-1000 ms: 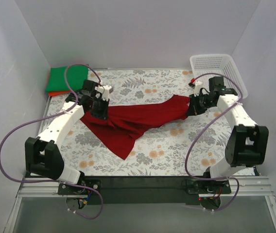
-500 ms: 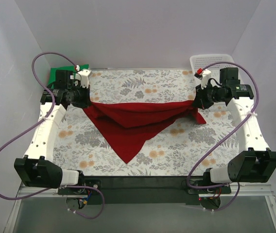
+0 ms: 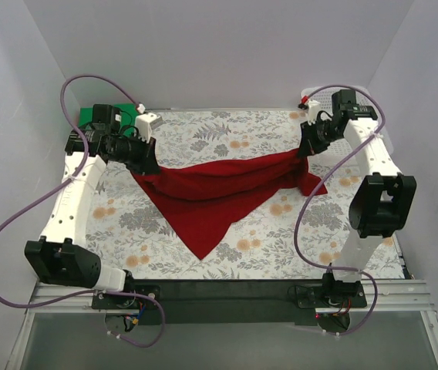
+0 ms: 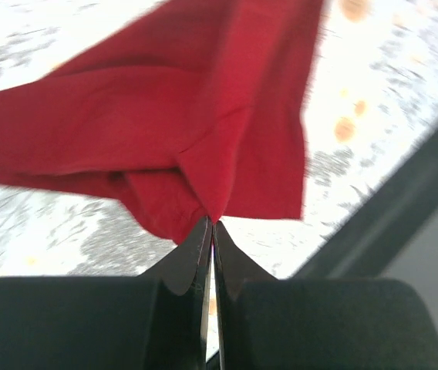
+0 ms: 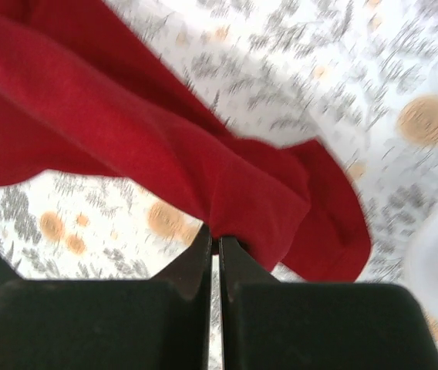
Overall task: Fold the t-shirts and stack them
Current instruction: Flatten the tshirt out
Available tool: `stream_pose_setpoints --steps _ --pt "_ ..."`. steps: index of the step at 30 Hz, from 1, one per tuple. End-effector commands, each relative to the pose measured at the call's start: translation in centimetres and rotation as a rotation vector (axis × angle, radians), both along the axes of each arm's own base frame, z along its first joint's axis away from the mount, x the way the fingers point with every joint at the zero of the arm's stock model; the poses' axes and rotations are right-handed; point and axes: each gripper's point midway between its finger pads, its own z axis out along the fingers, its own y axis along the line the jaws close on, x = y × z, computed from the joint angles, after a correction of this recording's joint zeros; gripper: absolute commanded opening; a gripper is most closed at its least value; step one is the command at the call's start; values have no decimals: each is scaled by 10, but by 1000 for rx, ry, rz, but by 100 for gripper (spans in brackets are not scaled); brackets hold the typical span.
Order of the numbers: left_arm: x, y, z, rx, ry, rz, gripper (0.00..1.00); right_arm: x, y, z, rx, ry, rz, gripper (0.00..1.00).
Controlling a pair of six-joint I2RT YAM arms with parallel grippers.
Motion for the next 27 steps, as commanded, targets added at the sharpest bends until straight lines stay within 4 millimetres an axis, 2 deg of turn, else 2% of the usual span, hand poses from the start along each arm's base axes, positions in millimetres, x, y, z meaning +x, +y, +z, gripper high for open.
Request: stream_pose_setpoints --steps 1,2,4,5,7,9,10,11,14,16,17,18,19,20,21,22,23,24,25,26,27 --pt "-54 -41 23 -133 44 -241 0 42 4 13 37 -38 -24 1" --pt "-73 -62 23 -142 70 -311 0 51 7 14 55 -31 -37 1" --pt "-94 -86 15 -133 112 -386 0 72 10 10 83 -24 -46 1" --pt "-114 -109 12 -126 156 -460 0 77 13 10 95 -21 -44 1" --pt "-135 -135 19 -143 188 -572 0 81 16 6 116 -13 -35 1" --pt "-136 -151 26 -199 257 -624 0 78 18 5 121 -12 -16 1" --pt "-130 -158 40 -229 225 -643 0 72 17 5 119 -10 -8 1" --pt "-125 -164 45 -246 222 -651 0 70 15 2 102 -19 5 1" --pt "-107 -178 37 -248 246 -646 0 68 5 -10 37 -22 -5 1" --pt "-79 -186 16 -202 202 -571 0 72 -1 -22 0 -11 -18 1" --pt "-75 -185 -3 -180 224 -548 0 77 -1 -25 -6 -8 -26 15" --pt "-60 -192 -10 -182 177 -524 0 80 -2 -29 -19 -2 -33 26" --pt "-56 -195 -23 -179 213 -503 0 83 -1 -37 -27 18 -40 37" --pt "-53 -197 -34 -175 240 -495 0 84 -1 -37 -34 21 -49 47" --pt "-53 -198 -49 -164 281 -475 0 83 0 -35 -42 18 -47 66" --pt "-48 -203 -56 -178 297 -460 0 80 0 -24 -48 -6 -45 73" --pt "-46 -205 -76 -167 349 -458 0 77 -1 -20 -60 -21 -36 77" --pt "-46 -207 -89 -170 370 -454 0 69 -3 -21 -70 -15 -33 77" --pt "-47 -209 -98 -174 402 -445 0 60 -4 -6 -72 -44 -27 78" --pt "-47 -211 -112 -175 448 -432 0 52 -5 -1 -74 -58 -12 77" --pt "-46 -212 -122 -175 461 -424 0 39 -1 18 -60 -101 8 75"
